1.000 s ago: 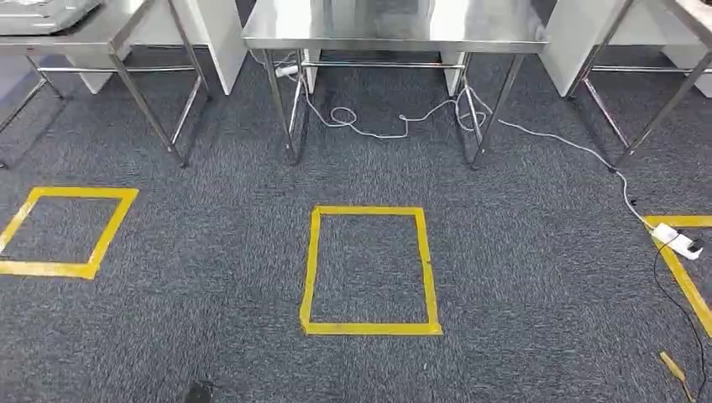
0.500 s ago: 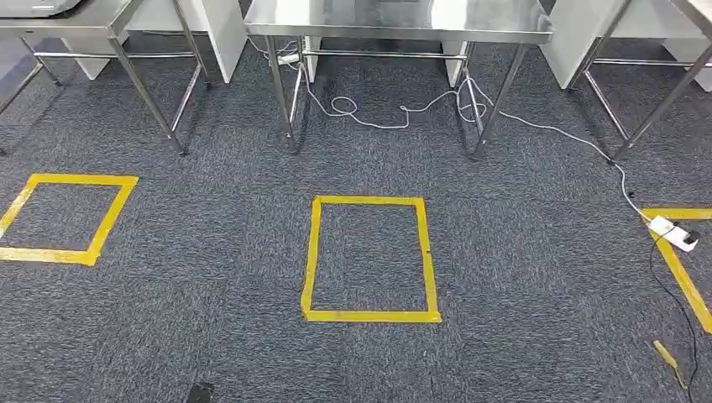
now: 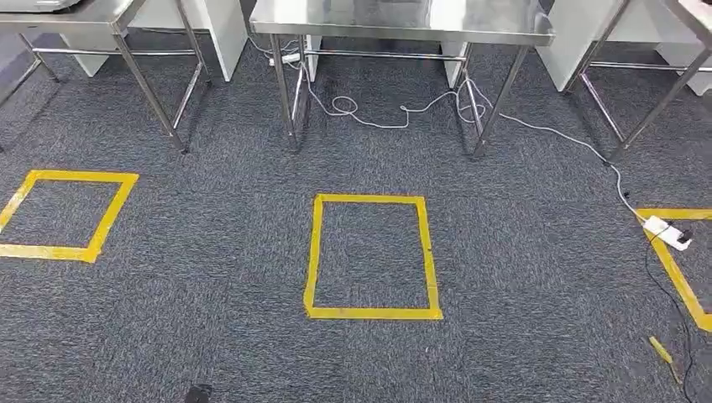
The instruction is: Take the parts from the cabinet and place them on the table.
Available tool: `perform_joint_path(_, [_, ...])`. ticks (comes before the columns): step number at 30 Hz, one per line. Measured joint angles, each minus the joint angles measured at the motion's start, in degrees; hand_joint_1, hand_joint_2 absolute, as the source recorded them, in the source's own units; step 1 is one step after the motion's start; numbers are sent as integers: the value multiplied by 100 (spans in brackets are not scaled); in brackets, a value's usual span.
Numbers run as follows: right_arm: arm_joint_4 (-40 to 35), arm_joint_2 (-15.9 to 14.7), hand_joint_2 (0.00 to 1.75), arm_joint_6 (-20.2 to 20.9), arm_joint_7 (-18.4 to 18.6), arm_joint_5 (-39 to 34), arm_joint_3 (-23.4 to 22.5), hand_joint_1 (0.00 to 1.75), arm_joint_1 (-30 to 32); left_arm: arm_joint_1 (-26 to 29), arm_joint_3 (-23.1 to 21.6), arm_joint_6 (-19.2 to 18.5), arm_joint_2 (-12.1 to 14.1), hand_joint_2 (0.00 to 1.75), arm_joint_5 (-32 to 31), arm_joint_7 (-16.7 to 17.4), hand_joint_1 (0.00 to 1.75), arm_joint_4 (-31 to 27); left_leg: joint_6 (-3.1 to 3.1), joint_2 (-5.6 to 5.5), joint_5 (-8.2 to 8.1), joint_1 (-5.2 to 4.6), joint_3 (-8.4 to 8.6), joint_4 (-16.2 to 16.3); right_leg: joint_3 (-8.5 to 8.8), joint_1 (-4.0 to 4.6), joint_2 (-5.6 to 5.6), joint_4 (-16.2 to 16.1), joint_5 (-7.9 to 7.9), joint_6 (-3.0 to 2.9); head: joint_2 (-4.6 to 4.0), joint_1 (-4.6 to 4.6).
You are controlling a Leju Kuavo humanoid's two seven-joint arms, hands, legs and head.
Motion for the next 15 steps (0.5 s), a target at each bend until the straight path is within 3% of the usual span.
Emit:
perform_joint_path(2, [0,4,0,11,0,7,-2,0,1,6,-4,-190,-4,0,-18,63,0,2,12,60,14,-9,-47,2,-465,-10,0,922,-420,-45,0,6])
perform_joint_path(3, [0,4,0,11,0,11,-2,0,9,13,-4,-245,-4,0,-17,96,0,7,10,85,22,-15,-66,6,-625,-10,0,1248,-534,-38,0,9])
perform_joint_path(4, [0,2,0,11,0,28,-4,0,30,27,-2,-323,-7,0,-11,138,0,9,-6,130,38,-19,-88,7,-720,-4,0,1460,-565,9,0,9])
perform_joint_path(5, [0,-2,0,11,0,35,-7,0,38,34,-2,-374,-17,0,-7,144,0,11,-17,171,48,-19,-100,10,-621,-2,-3,1297,-467,57,0,9])
perform_joint_path(6, [0,-7,0,15,2,41,-11,0,38,37,-2,-520,-17,0,-7,142,0,11,-38,219,61,-17,-105,11,-345,-3,-12,808,-259,119,0,15])
perform_joint_path(7, [0,-7,0,22,2,50,-18,0,33,38,-4,-649,-22,0,-11,135,0,11,-52,269,66,-14,-105,16,-25,-7,-92,241,-56,162,0,9])
perform_joint_path(8, [0,-7,0,30,2,55,-26,0,13,38,-7,-701,-26,0,-20,135,0,13,-83,314,69,-21,-102,32,287,-5,-362,-296,85,176,0,15])
perform_joint_path(9, [0,7,0,46,2,57,-31,0,-17,47,-9,-693,-26,0,-54,157,0,13,-133,371,43,-73,-99,69,288,22,-528,-438,145,94,0,24])
perform_joint_path(10, [0,4,0,65,2,61,-39,0,-39,51,-13,-671,-28,0,-94,198,0,13,-171,425,34,-64,-91,71,267,21,-393,-446,192,-4,0,11])
perform_joint_path(11, [0,15,0,79,2,66,-39,0,-37,54,-26,-657,-26,0,-120,232,0,13,-198,467,36,-60,-78,69,259,23,-339,-438,197,-65,0,-18])
perform_joint_path(13, [0,24,0,94,4,66,-46,0,-14,64,-52,-622,-28,0,-146,262,0,11,-253,577,30,-35,-49,73,250,36,-221,-437,224,-145,0,-13])
perform_joint_path(14, [0,26,0,94,7,66,-53,0,0,60,-55,-618,-28,0,-151,280,0,11,-325,446,-14,20,-79,128,279,-46,-161,-448,265,-206,0,-13])
perform_joint_path(15, [0,31,0,94,7,72,-55,0,3,60,-55,-611,-28,0,-155,286,0,11,-382,147,-216,43,-135,306,288,-36,-107,-448,289,-247,0,-15])
